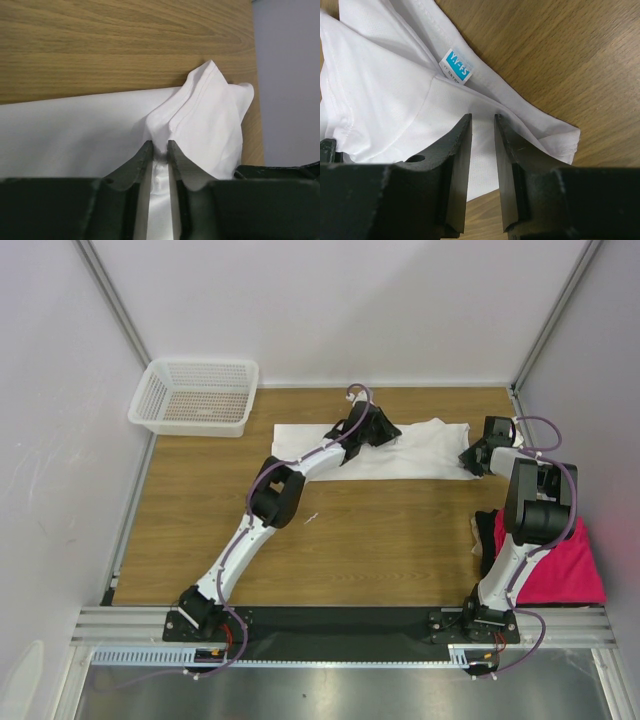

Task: Fold and stack the t-shirts
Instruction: Fold the tshirt

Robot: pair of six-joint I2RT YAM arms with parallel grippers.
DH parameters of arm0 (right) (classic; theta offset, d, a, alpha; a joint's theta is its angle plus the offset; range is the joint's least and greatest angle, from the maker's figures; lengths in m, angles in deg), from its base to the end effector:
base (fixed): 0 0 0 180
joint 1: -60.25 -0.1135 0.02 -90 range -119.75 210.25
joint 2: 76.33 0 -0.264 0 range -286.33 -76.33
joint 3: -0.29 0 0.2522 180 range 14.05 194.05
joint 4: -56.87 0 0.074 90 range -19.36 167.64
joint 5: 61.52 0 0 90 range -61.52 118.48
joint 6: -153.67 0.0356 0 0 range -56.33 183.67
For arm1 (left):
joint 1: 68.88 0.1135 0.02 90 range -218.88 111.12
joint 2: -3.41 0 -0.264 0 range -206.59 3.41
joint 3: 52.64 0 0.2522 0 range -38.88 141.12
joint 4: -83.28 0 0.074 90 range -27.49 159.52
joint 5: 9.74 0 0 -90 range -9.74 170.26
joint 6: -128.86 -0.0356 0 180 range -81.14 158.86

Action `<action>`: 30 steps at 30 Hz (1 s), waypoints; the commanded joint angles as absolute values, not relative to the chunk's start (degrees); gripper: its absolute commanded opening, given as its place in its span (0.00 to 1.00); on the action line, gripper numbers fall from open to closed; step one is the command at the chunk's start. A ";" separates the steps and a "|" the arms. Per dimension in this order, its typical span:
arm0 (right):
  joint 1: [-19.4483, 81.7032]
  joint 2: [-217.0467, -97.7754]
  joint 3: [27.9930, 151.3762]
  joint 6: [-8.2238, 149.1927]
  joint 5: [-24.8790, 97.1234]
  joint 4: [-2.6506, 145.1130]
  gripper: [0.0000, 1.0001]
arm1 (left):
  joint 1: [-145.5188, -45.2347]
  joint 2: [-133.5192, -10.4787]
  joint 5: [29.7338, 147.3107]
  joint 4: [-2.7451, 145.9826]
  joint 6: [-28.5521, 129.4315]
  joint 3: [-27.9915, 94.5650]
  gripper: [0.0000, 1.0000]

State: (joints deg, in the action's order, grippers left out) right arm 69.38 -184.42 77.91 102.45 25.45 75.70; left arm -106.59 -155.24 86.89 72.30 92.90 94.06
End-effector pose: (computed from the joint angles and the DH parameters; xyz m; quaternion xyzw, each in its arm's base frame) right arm 0.3855 -0.0639 0.1535 0.3889 0.8528 0.0650 0.3424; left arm 0.4827 -0.3784 0.1148 -0.0866 0.8283 -0.4295 0.3494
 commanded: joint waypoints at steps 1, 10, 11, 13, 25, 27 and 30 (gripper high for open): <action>69.66 -183.73 77.42 101.55 23.56 77.84 0.30 | -106.32 -155.41 86.51 72.33 93.53 96.82 0.22; 69.66 -183.82 77.33 101.20 23.12 78.11 0.29 | -105.53 -154.62 84.22 72.94 93.35 96.47 0.03; 69.66 -183.91 77.42 101.29 23.12 78.19 0.29 | -105.44 -154.45 84.04 72.94 93.27 96.21 0.02; 69.66 -184.08 77.33 101.37 23.21 78.20 0.29 | -105.44 -154.27 83.69 72.94 93.26 95.77 0.03; 69.40 -181.02 78.65 99.80 24.79 78.45 0.31 | -103.95 -146.63 86.41 71.80 82.38 94.45 0.63; 69.13 -179.87 80.49 98.48 25.75 78.81 0.34 | -103.33 -142.86 86.41 69.96 77.64 94.19 0.71; 68.43 -177.94 83.91 96.46 26.54 81.00 0.40 | -102.63 -136.36 86.76 64.87 69.56 91.91 0.79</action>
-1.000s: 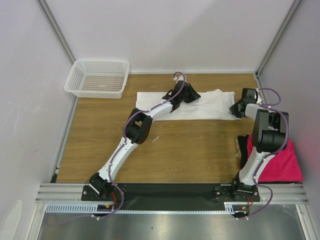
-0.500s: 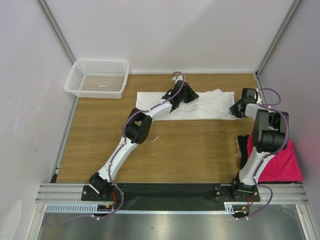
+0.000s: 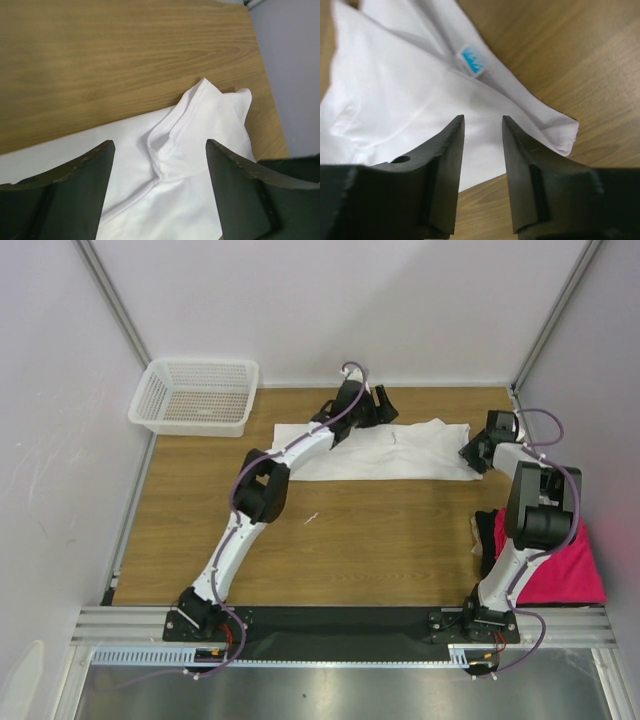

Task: Fold and stack the t-shirts
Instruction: Fold the tshirt

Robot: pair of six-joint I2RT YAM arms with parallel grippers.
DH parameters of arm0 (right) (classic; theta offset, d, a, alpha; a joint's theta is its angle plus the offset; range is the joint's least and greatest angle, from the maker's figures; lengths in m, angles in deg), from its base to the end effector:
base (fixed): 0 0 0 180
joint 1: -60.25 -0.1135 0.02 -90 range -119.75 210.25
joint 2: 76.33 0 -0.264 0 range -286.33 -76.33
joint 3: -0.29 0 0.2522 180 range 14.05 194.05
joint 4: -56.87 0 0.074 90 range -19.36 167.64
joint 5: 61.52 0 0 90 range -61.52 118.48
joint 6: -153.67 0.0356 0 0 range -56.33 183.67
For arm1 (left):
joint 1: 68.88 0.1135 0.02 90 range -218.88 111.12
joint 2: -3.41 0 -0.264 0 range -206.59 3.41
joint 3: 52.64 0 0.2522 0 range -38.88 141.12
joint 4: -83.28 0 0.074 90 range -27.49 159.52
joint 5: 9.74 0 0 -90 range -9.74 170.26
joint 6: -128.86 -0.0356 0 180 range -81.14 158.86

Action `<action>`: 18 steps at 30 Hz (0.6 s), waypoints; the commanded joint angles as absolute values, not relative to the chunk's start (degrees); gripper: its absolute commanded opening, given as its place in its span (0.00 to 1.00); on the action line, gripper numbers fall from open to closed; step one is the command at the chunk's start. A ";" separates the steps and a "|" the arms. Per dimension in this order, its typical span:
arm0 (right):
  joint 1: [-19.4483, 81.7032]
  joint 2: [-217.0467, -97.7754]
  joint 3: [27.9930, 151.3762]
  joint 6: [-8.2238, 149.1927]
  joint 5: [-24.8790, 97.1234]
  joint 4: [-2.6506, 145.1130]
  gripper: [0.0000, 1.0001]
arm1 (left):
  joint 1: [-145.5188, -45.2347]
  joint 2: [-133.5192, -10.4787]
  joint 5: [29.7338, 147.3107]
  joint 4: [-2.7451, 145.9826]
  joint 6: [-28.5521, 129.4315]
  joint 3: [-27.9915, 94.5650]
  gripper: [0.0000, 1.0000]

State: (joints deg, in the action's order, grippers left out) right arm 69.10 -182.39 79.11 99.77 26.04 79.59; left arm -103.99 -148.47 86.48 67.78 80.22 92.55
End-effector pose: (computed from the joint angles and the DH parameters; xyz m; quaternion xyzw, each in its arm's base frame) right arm 0.3829 -0.0612 0.1679 0.3658 0.8652 0.0612 0.3374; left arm 0.4924 -0.3509 0.1672 -0.0150 0.8292 -0.3801 0.4096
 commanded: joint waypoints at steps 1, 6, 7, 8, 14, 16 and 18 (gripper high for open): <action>68.25 -177.15 85.05 96.02 26.90 81.70 0.43 | -102.45 -134.34 86.85 63.38 64.75 91.12 0.81; 66.85 -176.26 90.86 95.57 28.04 85.83 0.67 | -100.87 -121.61 85.28 52.66 52.24 81.38 0.86; 66.24 -176.35 91.04 96.18 27.95 86.10 0.69 | -100.43 -120.18 84.92 51.25 49.52 79.79 0.86; 65.97 -176.26 91.13 96.45 27.95 86.19 0.73 | -99.73 -118.51 84.66 48.97 48.36 77.86 0.86; 63.68 -177.23 88.41 98.82 27.95 85.75 0.78 | -97.09 -109.71 85.09 47.19 40.89 59.05 0.86; 63.33 -177.75 86.75 99.09 27.69 84.70 0.79 | -96.92 -108.48 85.62 48.41 39.05 53.42 0.86; 62.89 -178.19 85.95 99.79 27.87 84.09 0.79 | -96.91 -108.04 85.36 49.83 37.29 50.78 0.86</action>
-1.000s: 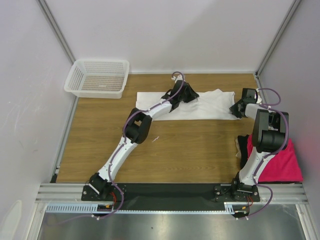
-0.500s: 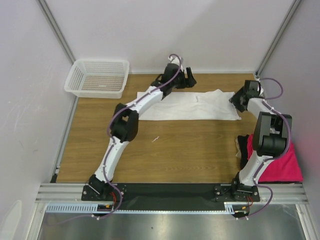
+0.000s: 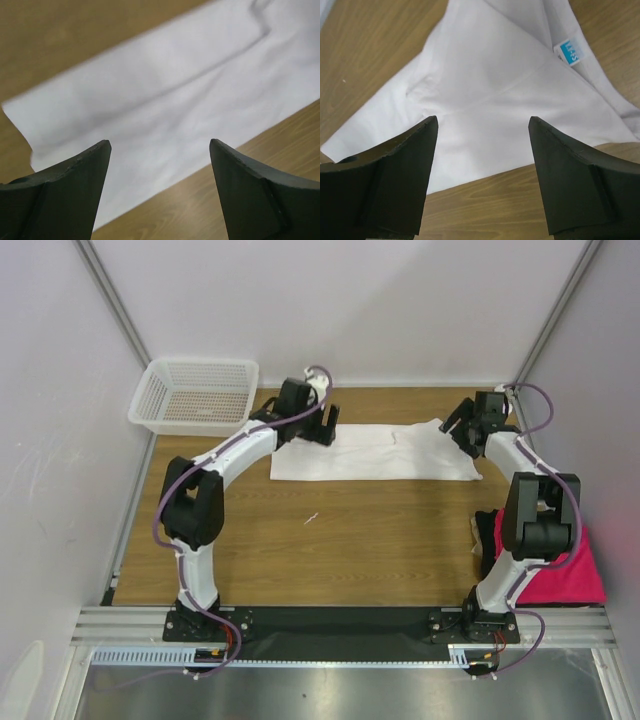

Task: Fold and stack the t-shirts
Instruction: Fold the tshirt

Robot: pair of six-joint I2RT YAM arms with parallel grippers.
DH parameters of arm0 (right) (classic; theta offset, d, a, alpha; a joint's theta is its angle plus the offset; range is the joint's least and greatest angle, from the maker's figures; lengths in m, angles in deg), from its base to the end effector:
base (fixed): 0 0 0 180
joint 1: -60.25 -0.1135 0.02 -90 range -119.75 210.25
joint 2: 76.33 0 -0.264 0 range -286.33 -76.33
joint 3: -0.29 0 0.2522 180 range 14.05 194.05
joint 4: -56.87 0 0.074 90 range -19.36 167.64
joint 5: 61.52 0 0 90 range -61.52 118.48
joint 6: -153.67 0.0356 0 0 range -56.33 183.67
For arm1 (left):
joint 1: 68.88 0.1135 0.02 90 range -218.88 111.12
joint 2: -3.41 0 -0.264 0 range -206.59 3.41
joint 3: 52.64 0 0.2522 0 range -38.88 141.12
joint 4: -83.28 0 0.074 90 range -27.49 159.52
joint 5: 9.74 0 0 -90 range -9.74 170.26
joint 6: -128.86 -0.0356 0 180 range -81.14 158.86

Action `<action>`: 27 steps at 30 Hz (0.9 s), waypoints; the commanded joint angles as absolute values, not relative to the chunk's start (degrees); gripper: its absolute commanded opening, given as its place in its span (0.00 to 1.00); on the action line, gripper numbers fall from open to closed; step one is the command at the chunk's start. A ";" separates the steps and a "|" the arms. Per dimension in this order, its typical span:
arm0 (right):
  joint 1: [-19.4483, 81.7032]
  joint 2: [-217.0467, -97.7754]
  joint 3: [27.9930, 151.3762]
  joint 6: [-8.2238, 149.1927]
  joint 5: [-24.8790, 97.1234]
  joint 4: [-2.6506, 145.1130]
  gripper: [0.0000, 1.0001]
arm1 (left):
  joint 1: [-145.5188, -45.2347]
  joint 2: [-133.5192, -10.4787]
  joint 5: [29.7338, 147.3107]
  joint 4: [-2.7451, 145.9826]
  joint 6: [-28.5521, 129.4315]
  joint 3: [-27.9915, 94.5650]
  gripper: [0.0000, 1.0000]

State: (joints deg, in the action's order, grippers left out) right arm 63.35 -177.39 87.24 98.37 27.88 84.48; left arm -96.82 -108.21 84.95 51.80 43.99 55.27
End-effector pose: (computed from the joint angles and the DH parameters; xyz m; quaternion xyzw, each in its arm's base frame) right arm 0.3964 -0.0218 0.2382 0.2976 0.8626 0.1068 0.3948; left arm 0.4036 -0.2174 0.2795 0.1939 0.8658 -0.1657 0.4305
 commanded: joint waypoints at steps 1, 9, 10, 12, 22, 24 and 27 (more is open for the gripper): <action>62.80 -178.72 85.60 100.05 27.95 83.91 0.79 | -96.91 -108.21 84.14 49.74 37.28 50.59 0.86; 61.13 -182.85 85.24 100.06 26.64 80.83 0.79 | -95.51 -112.52 82.90 52.73 42.46 49.01 0.85; 61.13 -183.46 85.50 100.14 26.46 80.92 0.78 | -95.51 -112.69 82.46 52.90 43.07 48.92 0.85; 61.05 -185.13 86.47 100.23 26.28 80.57 0.78 | -95.42 -112.87 82.29 52.99 43.52 48.22 0.85; 60.61 -190.41 90.34 100.06 25.14 81.36 0.77 | -94.10 -114.19 82.63 53.52 54.57 43.56 0.84; 60.61 -191.11 90.60 99.36 25.05 80.84 0.77 | -94.19 -113.75 82.98 53.34 56.60 41.64 0.84; 60.69 -192.60 92.44 98.57 25.32 80.92 0.77 | -94.36 -112.00 83.51 54.57 60.82 37.25 0.83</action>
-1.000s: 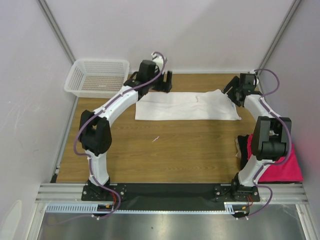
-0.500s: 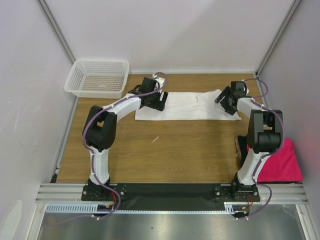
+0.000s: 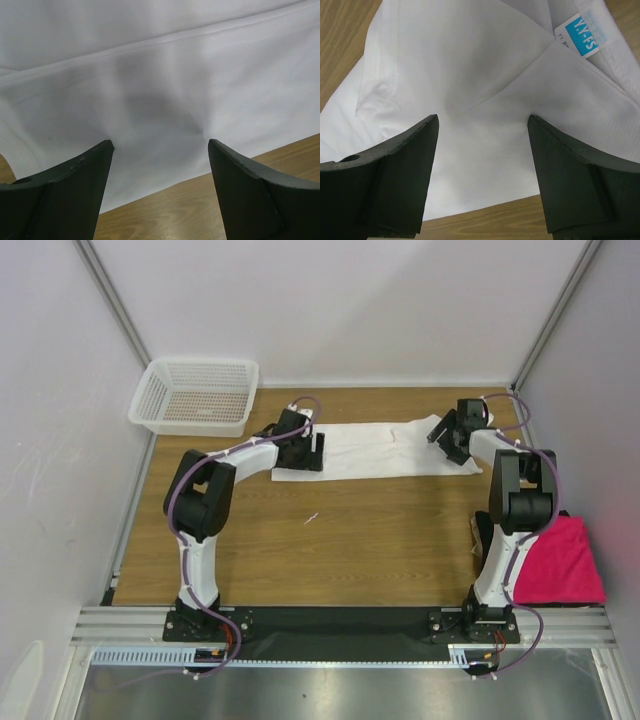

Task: Fold and stack the t-shirts
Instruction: Fold the tshirt

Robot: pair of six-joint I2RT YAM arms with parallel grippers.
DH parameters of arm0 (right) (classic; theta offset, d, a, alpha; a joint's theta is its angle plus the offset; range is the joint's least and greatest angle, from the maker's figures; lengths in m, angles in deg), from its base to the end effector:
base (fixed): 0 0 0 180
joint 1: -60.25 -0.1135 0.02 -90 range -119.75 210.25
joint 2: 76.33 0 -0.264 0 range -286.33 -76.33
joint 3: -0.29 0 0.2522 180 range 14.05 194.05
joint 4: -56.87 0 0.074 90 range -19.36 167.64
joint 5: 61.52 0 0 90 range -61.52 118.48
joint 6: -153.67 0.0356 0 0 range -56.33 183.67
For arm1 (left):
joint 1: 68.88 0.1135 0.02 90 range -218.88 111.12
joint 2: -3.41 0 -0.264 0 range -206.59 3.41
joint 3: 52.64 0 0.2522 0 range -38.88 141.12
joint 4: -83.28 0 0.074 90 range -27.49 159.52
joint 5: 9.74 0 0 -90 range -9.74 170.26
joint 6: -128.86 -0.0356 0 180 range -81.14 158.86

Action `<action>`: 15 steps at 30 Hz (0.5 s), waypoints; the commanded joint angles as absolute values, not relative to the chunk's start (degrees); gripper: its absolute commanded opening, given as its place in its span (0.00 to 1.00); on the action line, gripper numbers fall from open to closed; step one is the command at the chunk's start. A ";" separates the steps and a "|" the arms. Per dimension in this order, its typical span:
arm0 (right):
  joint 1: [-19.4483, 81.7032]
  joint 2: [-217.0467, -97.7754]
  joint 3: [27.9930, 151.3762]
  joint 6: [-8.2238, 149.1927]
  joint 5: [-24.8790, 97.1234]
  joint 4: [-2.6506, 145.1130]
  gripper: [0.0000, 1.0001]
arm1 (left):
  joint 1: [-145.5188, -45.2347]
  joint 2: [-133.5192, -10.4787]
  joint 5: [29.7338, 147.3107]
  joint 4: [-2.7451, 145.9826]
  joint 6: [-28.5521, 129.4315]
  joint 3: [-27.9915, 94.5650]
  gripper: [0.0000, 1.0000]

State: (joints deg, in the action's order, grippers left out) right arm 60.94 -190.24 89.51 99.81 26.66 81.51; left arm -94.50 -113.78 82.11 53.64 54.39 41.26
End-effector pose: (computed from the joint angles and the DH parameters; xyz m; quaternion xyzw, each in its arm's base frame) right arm 0.4275 -0.0063 0.1664 0.3014 0.8878 0.0916 0.3355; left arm 0.3947 -0.1906 0.1612 0.0885 0.9439 -0.1260 0.2922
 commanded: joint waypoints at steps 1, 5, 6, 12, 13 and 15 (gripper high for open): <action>60.69 -193.74 93.06 98.39 25.40 81.01 0.77 | -94.63 -111.56 83.60 55.79 62.83 35.75 0.83; 60.43 -196.47 96.48 97.33 26.37 80.83 0.77 | -96.03 -109.01 82.64 58.26 66.54 28.98 0.83; 60.43 -196.91 96.93 97.51 26.02 80.92 0.77 | -96.38 -108.22 82.20 58.18 67.76 26.97 0.83; 58.24 -202.01 101.75 96.54 26.11 80.30 0.77 | -102.26 -103.91 81.85 56.69 75.23 19.76 0.83; 57.28 -203.67 103.77 96.28 26.02 80.83 0.77 | -104.71 -102.69 81.67 55.81 76.29 19.13 0.83; 56.48 -204.90 105.63 95.93 26.11 80.74 0.77 | -107.10 -101.89 82.19 54.76 79.36 17.55 0.83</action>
